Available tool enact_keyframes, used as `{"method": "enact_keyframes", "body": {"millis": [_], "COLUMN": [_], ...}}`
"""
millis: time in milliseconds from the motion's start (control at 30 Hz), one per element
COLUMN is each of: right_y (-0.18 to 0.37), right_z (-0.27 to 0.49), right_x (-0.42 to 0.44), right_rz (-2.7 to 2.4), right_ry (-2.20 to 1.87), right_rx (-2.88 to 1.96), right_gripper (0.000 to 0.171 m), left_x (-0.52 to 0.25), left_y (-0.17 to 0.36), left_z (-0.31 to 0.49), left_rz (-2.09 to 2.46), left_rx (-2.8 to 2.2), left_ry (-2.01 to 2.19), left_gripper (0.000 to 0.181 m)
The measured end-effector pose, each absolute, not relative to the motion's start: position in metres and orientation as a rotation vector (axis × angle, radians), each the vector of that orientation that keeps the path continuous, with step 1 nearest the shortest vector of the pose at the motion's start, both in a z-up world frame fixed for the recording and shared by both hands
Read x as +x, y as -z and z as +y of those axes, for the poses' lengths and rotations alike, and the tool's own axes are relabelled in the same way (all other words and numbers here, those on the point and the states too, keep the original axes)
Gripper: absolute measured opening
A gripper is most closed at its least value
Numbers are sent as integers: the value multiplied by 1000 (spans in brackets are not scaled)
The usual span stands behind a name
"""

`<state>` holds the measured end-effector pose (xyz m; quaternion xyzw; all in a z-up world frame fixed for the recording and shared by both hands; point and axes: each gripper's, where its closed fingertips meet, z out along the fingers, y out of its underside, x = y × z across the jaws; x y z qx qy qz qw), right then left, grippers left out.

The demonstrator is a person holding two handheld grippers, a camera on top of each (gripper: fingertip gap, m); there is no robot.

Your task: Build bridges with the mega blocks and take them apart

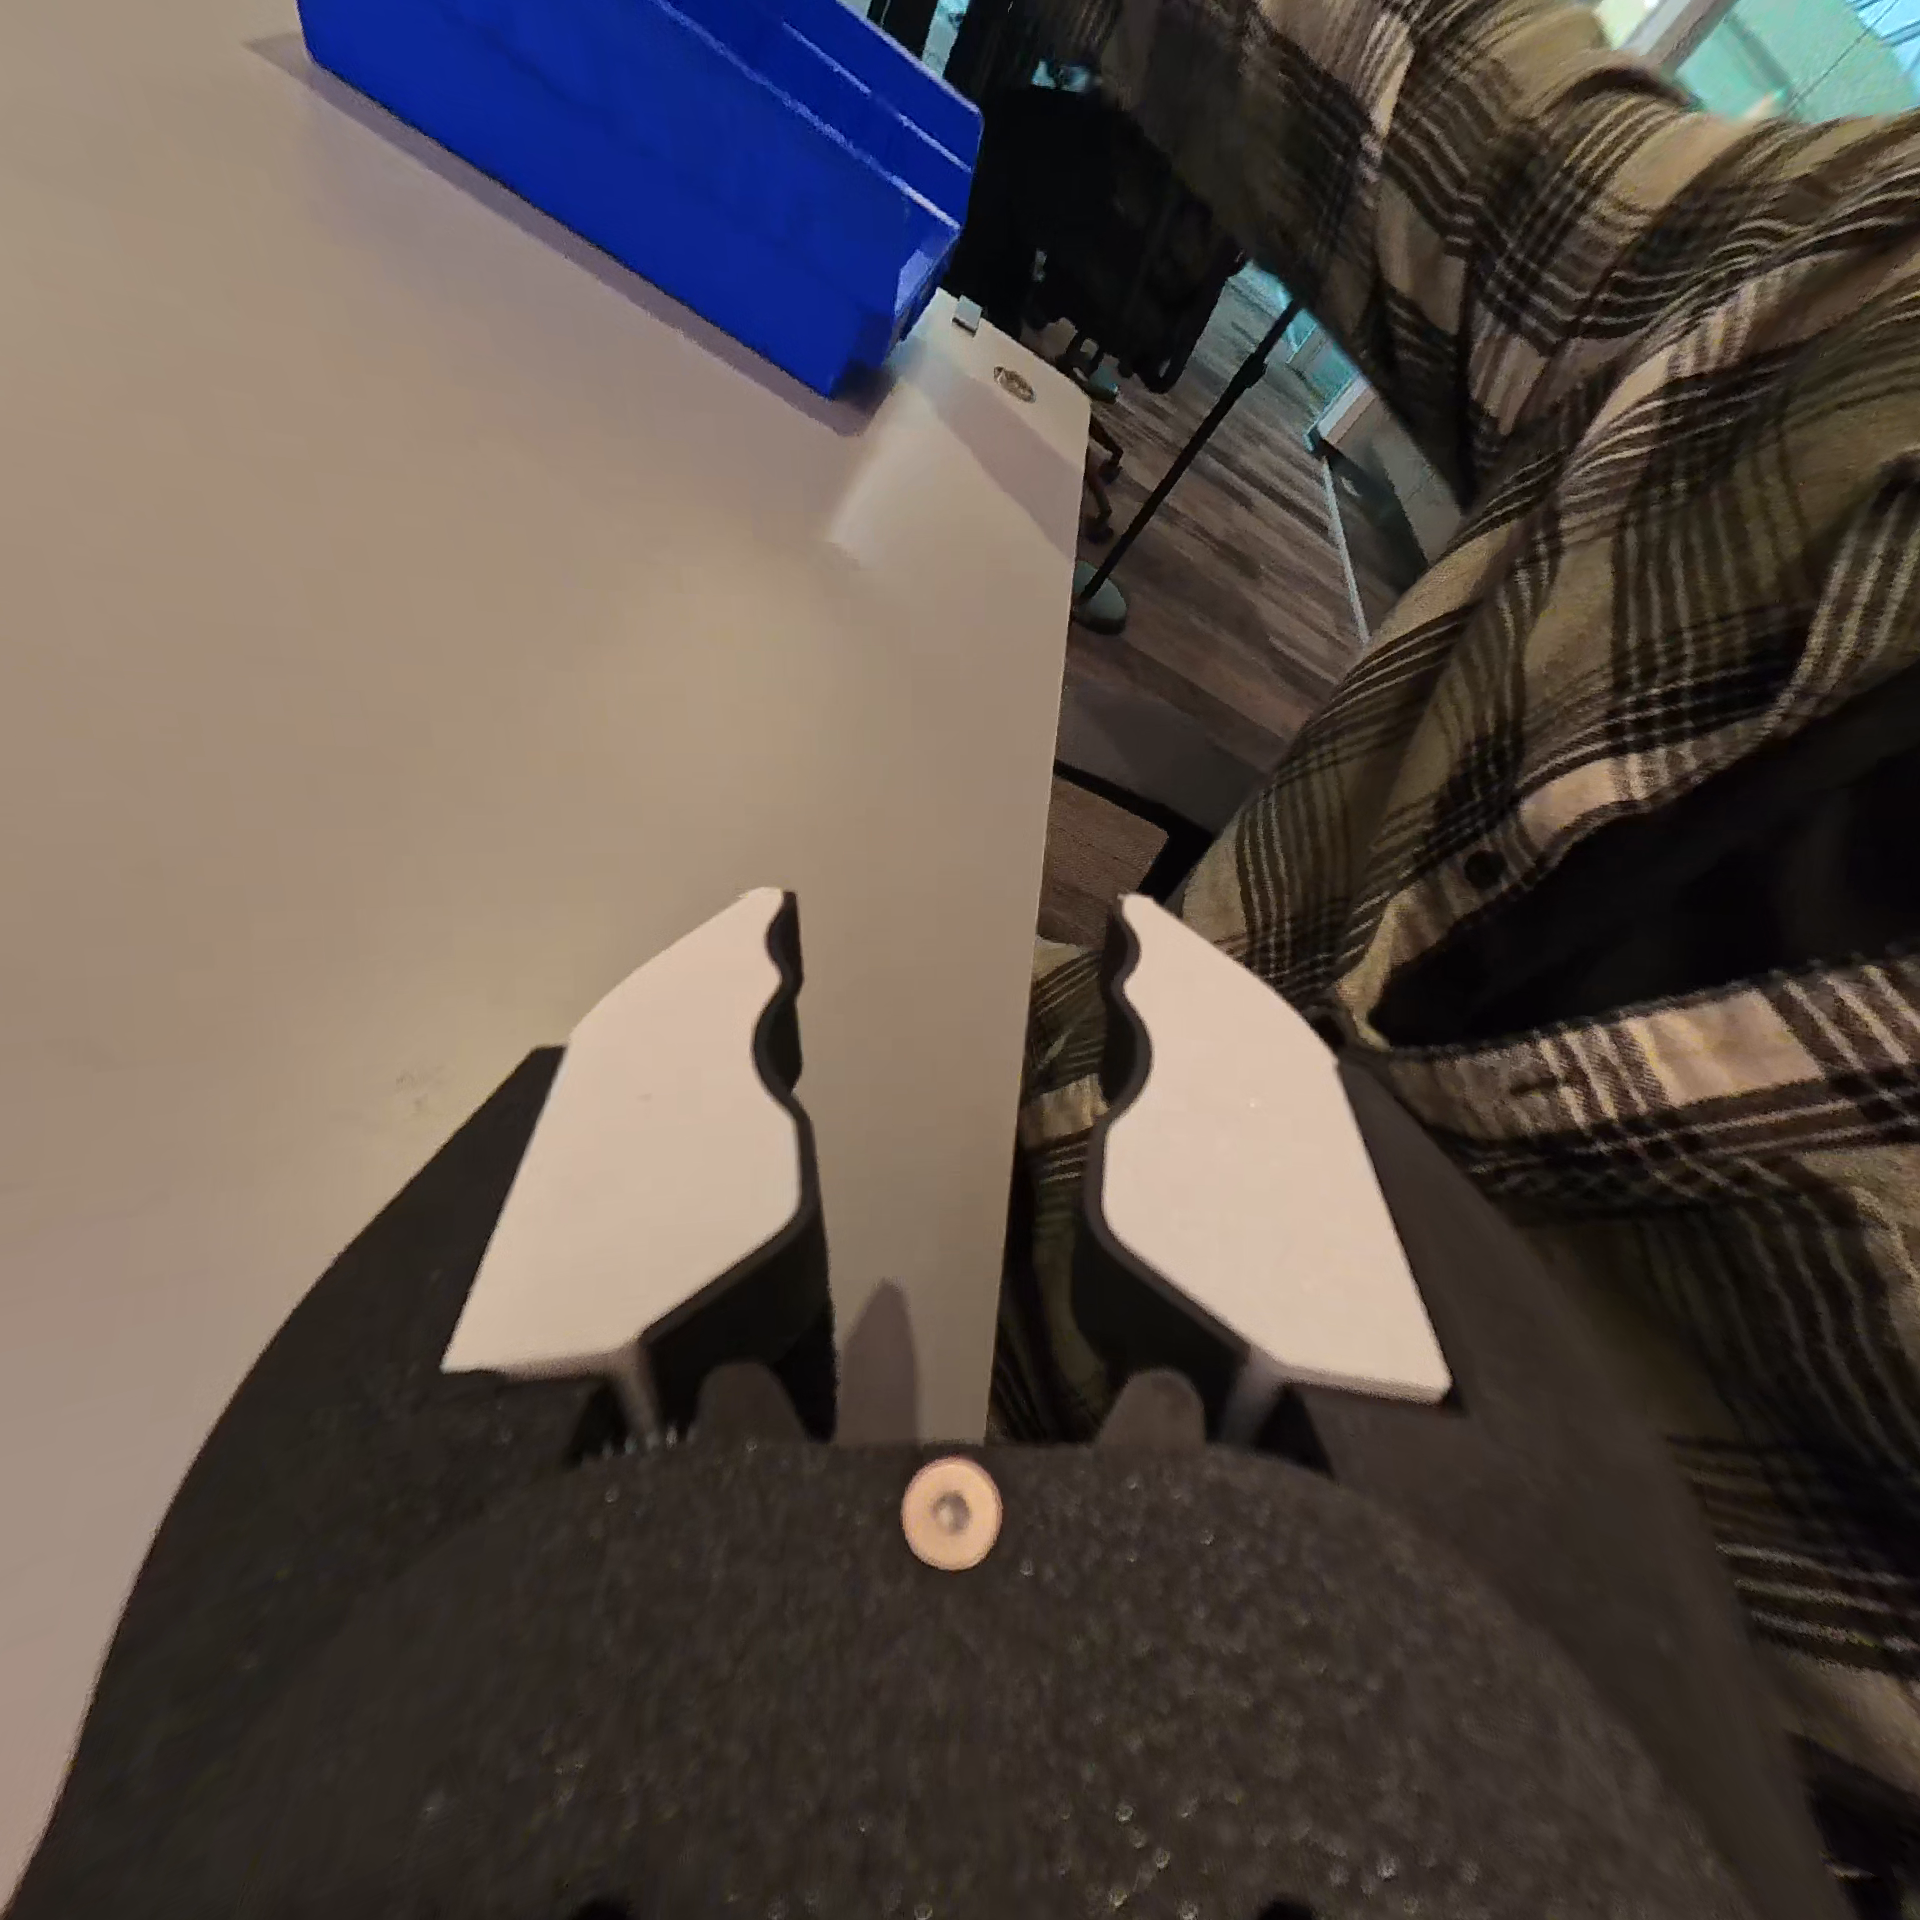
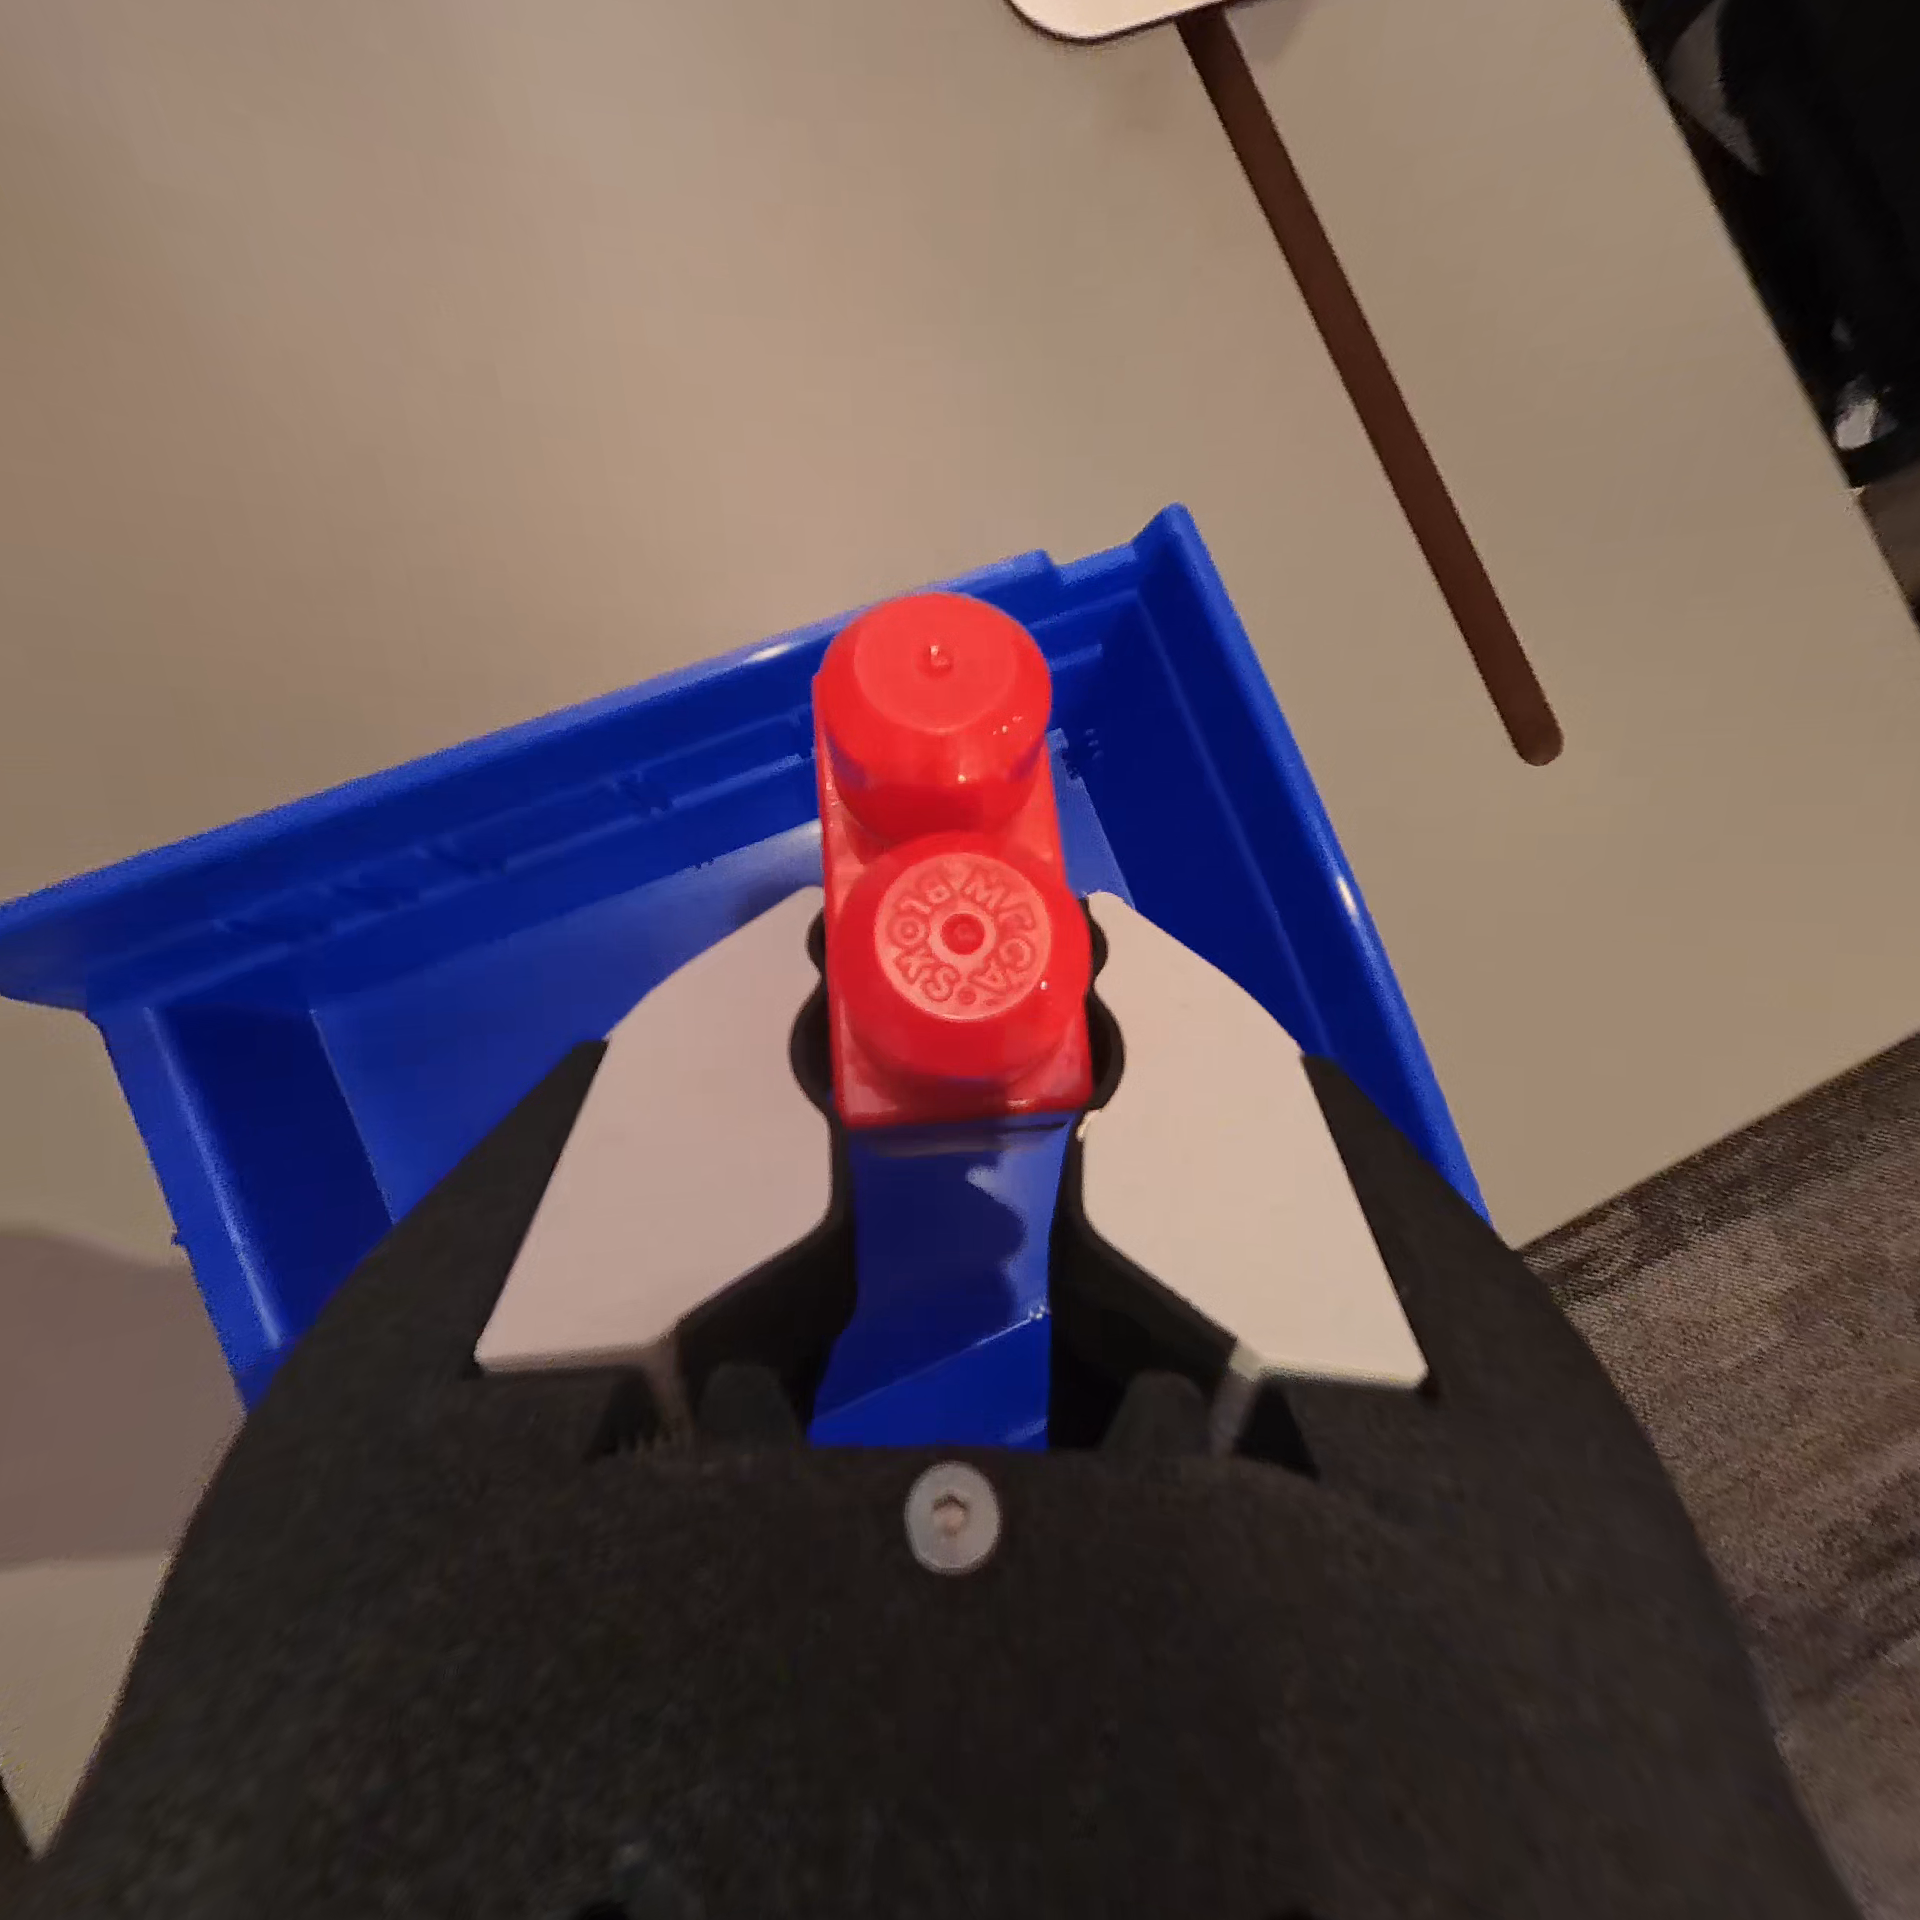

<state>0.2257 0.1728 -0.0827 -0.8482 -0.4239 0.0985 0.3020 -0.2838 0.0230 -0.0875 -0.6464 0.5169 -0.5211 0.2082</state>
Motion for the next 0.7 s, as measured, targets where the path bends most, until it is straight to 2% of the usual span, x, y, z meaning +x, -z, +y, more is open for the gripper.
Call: {"method": "enact_keyframes", "body": {"millis": [267, 700], "right_y": [112, 139], "right_z": [186, 199], "right_x": [218, 203], "right_rz": [-1249, -1384], "right_ry": [-319, -391], "right_rx": [-2270, -2260], "right_gripper": [42, 43], "left_x": [-283, -284], "left_y": [64, 79], "left_z": [36, 34], "left_rz": [1331, 1337], "left_rx": [-1780, -1863], "left_ry": [1454, 1430], "left_gripper": [56, 58]}}
